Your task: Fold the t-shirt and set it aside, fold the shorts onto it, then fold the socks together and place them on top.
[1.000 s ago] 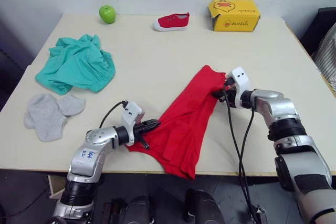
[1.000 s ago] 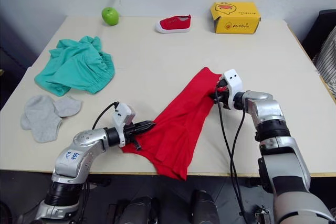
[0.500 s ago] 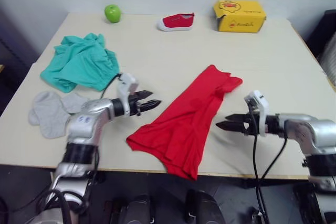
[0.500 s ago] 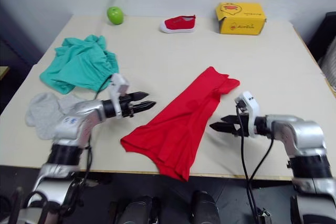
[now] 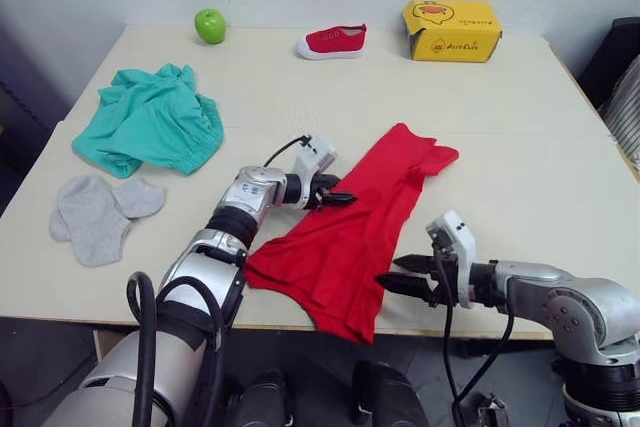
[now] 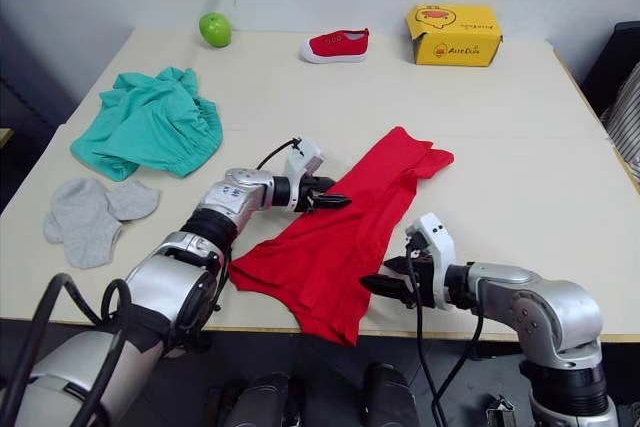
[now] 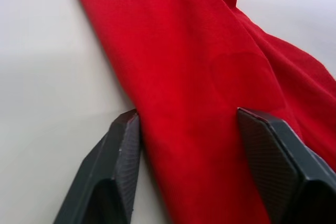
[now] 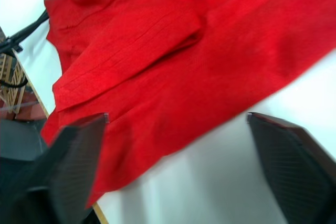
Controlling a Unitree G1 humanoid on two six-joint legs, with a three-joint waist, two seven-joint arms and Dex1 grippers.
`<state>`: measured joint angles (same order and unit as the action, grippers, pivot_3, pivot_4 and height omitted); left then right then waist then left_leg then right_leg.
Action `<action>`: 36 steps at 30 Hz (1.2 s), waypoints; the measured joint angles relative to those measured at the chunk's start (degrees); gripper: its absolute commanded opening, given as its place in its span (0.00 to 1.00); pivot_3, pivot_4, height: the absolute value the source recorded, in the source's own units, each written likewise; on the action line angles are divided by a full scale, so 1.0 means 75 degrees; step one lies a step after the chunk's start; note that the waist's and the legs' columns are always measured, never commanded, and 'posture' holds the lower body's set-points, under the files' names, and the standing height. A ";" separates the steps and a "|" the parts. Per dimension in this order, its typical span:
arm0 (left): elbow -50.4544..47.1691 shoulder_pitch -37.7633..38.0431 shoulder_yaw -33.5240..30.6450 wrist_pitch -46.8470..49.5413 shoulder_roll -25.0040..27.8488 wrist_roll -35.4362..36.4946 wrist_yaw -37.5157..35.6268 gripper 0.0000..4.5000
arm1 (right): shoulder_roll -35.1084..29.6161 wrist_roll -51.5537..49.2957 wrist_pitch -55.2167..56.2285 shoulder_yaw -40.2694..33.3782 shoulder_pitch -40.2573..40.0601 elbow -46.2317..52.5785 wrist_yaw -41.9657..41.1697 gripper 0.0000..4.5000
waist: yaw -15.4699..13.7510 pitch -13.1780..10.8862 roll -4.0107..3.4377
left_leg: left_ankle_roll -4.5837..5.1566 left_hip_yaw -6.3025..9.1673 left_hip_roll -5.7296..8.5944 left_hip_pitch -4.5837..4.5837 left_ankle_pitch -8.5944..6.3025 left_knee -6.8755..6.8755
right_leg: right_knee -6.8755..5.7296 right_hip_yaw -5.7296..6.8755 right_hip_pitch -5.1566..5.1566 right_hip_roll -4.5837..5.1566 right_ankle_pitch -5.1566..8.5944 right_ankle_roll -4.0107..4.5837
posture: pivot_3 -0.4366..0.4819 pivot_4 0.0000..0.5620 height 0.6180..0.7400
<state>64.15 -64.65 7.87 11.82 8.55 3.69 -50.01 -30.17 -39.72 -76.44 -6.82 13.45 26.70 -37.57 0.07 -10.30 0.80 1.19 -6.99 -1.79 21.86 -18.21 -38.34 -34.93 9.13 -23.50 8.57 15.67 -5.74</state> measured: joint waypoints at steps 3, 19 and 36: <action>0.0222 -0.0001 -0.0113 -0.0242 -0.0138 -0.0050 0.0030 0.23 | 0.0304 0.0004 0.0015 0.0207 0.0047 -0.0076 0.0254 0.45 | 0.0000 0.0000 0.0000 | 0.0000 0.0001 -0.0003 0.0001 0.0000 0.0000 | 0.0000 -0.0001 -0.0001 0.0002 0.0000 0.0000 | 0.48 0.27 1.00; -0.0678 0.0998 -0.1584 -0.0329 0.0380 0.0437 0.1640 0.00 | -0.0591 0.0642 0.1682 0.0856 0.1572 -0.2782 -0.0590 0.01 | 0.0150 -0.0001 0.0001 | 0.0004 0.0003 -0.0027 0.0010 -0.0001 -0.0034 | -0.0027 -0.0003 -0.0011 0.0003 -0.0001 0.0000 | 0.48 0.27 1.00; -0.0790 0.1261 -0.2098 -0.0346 0.1298 0.0606 0.1701 0.38 | 0.0601 0.0675 0.1475 0.0470 0.3277 -0.5244 -0.0672 0.30 | 0.0206 -0.0002 -0.0002 | 0.0003 0.0009 -0.0008 0.0043 -0.0002 -0.0076 | -0.0051 0.0003 -0.0027 0.0005 -0.0002 -0.0002 | 0.48 0.27 1.00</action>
<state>58.23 -55.19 -7.86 9.22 18.28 8.23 -37.26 -25.66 -34.66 -65.38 -3.29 38.03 -12.63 -42.61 1.61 -10.31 0.79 1.21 -6.92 -1.85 22.18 -18.22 -38.91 -35.32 9.15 -23.70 8.60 15.66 -5.75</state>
